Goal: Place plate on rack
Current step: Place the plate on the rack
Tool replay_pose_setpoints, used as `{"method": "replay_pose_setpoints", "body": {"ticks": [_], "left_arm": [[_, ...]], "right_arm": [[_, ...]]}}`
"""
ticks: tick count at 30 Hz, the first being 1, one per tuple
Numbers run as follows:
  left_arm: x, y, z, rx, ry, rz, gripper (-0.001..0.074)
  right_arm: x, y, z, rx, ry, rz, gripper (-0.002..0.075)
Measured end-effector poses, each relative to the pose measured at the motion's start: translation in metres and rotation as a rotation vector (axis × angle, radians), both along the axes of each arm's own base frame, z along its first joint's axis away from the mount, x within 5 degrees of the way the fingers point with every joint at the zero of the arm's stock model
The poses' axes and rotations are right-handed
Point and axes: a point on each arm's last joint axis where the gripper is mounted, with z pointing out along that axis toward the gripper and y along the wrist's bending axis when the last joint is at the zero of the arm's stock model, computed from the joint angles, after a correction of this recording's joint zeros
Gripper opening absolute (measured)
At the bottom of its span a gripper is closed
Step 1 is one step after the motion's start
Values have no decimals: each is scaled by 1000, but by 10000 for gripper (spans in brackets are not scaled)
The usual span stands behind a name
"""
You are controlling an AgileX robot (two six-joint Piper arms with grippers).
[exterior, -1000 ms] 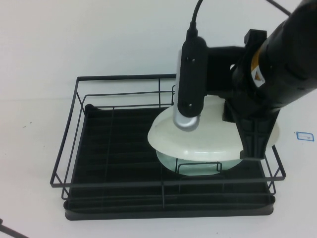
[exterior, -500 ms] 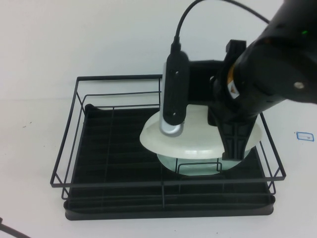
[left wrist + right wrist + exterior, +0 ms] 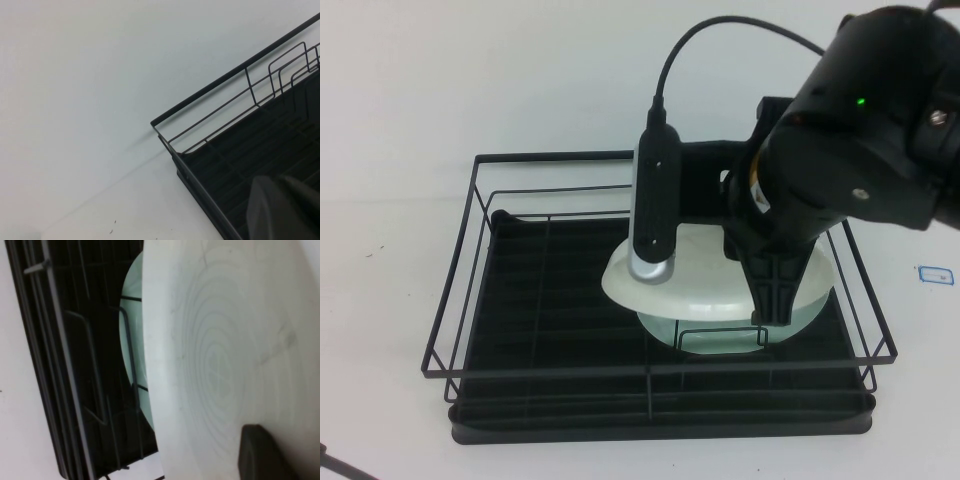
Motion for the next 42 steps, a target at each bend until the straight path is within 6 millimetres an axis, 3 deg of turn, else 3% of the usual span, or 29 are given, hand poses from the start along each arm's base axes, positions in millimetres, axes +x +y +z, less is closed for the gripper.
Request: {"method": "replay_pose_setpoints", "body": {"ticks": [42], "left_arm": [[0,0,0,1,5,0,1]], "right_arm": [[28,18,-70,-131,122,-90,154]]}}
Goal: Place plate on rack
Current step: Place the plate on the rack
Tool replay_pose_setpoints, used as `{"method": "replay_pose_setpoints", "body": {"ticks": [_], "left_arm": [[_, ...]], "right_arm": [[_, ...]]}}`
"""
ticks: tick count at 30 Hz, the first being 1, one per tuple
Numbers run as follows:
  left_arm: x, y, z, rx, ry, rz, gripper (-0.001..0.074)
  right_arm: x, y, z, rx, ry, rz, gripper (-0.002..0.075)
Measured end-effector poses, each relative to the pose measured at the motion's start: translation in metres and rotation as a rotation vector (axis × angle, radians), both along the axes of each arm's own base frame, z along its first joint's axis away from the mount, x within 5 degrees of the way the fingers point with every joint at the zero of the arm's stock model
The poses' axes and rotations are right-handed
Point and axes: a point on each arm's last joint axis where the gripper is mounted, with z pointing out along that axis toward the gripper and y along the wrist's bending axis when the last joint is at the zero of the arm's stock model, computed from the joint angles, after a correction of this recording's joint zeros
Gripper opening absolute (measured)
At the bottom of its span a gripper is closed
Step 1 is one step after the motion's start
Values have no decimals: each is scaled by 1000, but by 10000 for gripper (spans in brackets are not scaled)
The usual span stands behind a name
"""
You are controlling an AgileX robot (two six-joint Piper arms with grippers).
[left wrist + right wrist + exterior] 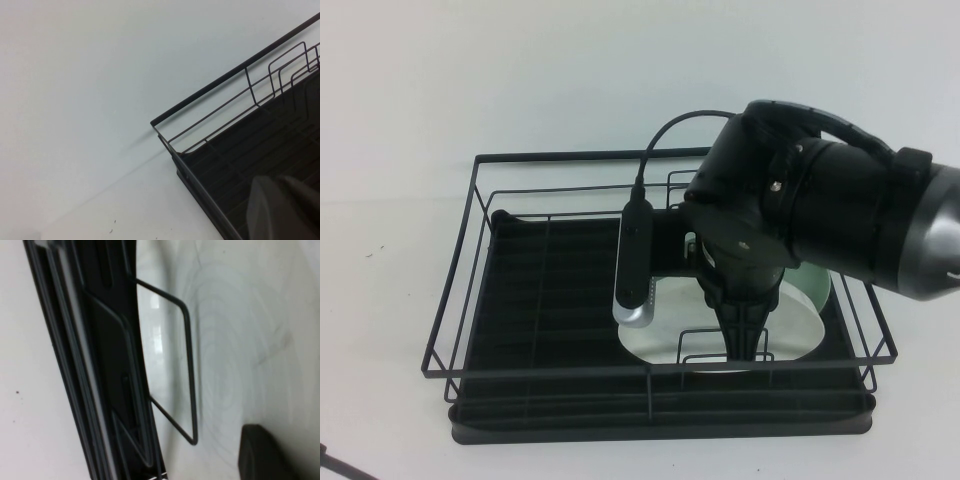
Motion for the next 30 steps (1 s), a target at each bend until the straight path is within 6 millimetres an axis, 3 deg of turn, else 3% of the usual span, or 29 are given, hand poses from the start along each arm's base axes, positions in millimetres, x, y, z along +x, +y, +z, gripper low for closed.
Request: {"method": "replay_pose_setpoints", "body": {"ticks": [10,20,30], "left_arm": [[0,0,-1,5,10,0,1],[0,0,-1,5,10,0,1],[0,0,-1,5,10,0,1]], "right_arm": [[1,1,-2,9,-3,-24,173],[4,-5,-2,16,-50,-178,334],[9,-12,1,-11,-140,-306,348]]}}
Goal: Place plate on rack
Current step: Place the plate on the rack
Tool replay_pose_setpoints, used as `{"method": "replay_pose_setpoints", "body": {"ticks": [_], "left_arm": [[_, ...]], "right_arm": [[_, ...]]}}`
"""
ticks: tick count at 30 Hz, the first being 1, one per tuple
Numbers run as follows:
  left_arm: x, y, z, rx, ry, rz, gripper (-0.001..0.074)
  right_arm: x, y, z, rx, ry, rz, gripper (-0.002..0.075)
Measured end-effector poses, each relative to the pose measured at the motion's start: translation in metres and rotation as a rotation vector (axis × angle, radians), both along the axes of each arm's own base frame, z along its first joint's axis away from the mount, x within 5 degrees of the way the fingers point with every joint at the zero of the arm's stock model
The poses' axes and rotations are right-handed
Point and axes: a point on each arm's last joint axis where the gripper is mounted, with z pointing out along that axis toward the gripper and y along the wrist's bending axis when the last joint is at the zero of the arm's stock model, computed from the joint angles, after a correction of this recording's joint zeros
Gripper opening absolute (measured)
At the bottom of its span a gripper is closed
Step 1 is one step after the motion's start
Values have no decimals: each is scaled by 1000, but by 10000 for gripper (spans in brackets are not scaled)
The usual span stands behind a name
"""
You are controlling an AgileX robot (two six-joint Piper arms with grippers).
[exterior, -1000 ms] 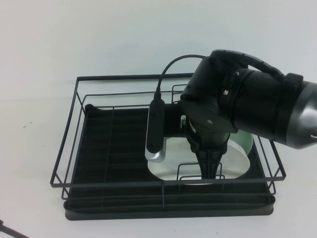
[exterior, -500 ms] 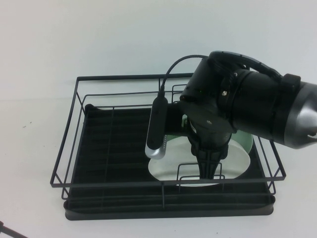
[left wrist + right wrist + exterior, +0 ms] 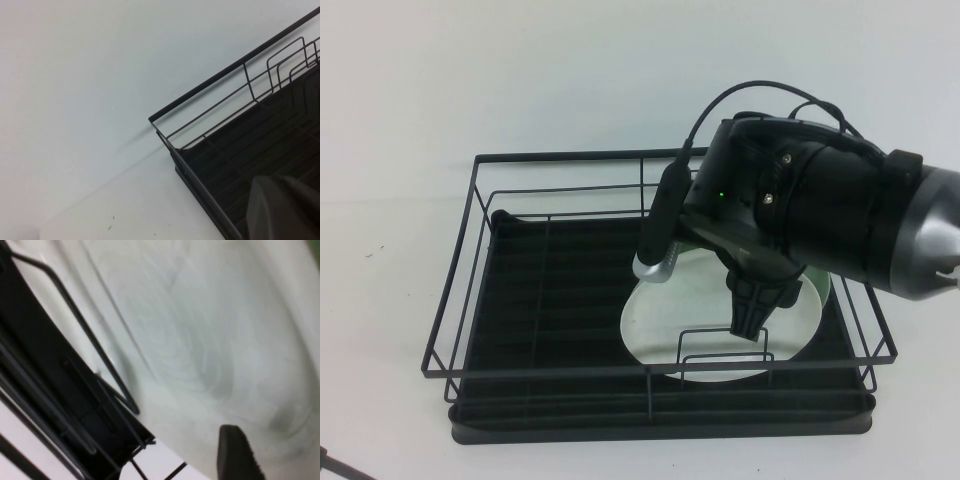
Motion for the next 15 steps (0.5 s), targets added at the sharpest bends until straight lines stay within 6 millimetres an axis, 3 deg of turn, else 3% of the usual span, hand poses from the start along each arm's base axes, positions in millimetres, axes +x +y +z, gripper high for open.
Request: {"method": "replay_pose_setpoints", "body": {"ticks": [9,15], "left_arm": [[0,0,0,3,-1,0,1],[0,0,1,0,-13,0,1]], "right_arm": [[-1,-2,1,2,-2,-49,349],[-12,-12,30,93,-39,-81,349]]}}
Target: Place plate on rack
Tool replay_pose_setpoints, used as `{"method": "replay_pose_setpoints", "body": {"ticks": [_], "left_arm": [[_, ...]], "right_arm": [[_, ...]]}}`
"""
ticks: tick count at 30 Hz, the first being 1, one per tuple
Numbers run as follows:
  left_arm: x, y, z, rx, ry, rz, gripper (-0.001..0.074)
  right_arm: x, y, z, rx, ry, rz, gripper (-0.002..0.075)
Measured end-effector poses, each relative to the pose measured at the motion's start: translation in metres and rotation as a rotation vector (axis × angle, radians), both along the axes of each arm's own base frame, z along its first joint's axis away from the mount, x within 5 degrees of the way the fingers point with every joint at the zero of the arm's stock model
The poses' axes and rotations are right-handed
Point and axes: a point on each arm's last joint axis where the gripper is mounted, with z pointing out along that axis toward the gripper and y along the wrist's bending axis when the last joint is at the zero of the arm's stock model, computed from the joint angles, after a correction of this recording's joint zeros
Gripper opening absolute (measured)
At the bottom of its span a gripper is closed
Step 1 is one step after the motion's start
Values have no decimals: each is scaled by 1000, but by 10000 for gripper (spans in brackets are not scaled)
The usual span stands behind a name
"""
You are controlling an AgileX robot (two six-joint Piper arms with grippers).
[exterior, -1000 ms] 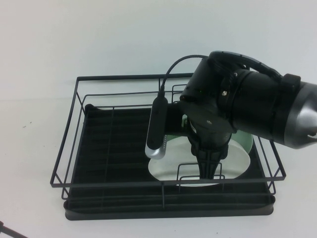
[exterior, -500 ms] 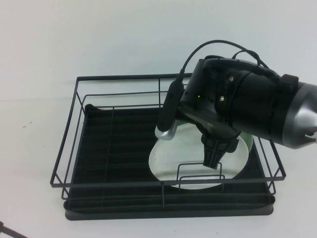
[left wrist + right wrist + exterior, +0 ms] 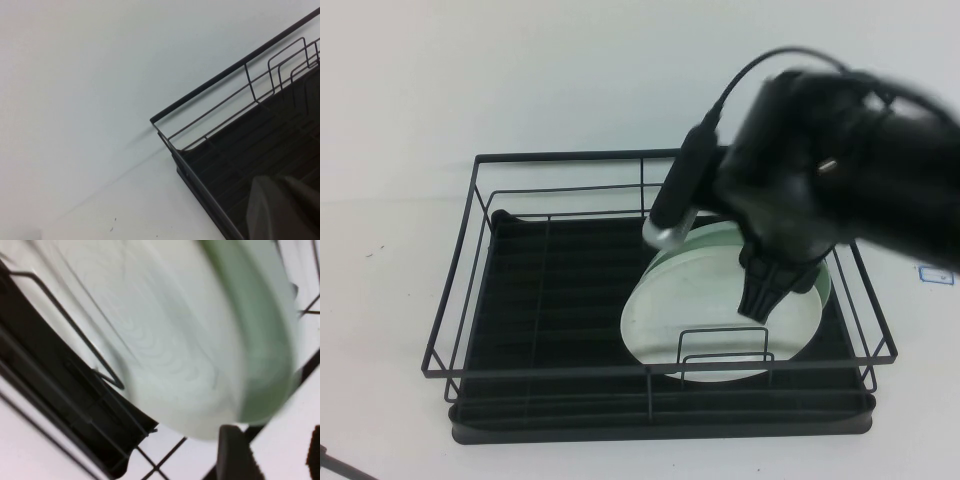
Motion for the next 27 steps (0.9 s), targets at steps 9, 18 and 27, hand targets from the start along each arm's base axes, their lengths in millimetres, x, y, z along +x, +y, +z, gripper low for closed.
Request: {"method": "replay_pose_setpoints", "body": {"ticks": [9,18,27], "left_arm": [[0,2,-3,-3,40,18,1],[-15,27,-2,-33,27,288,1],[-62,29,10,-46,-173,389,1]], "right_arm": [[-46,-41,84,270,-72,-14,349],[-101,-100,156,543,-229,-25,354],[-117,-117,172,616,-283,-9,351]]}}
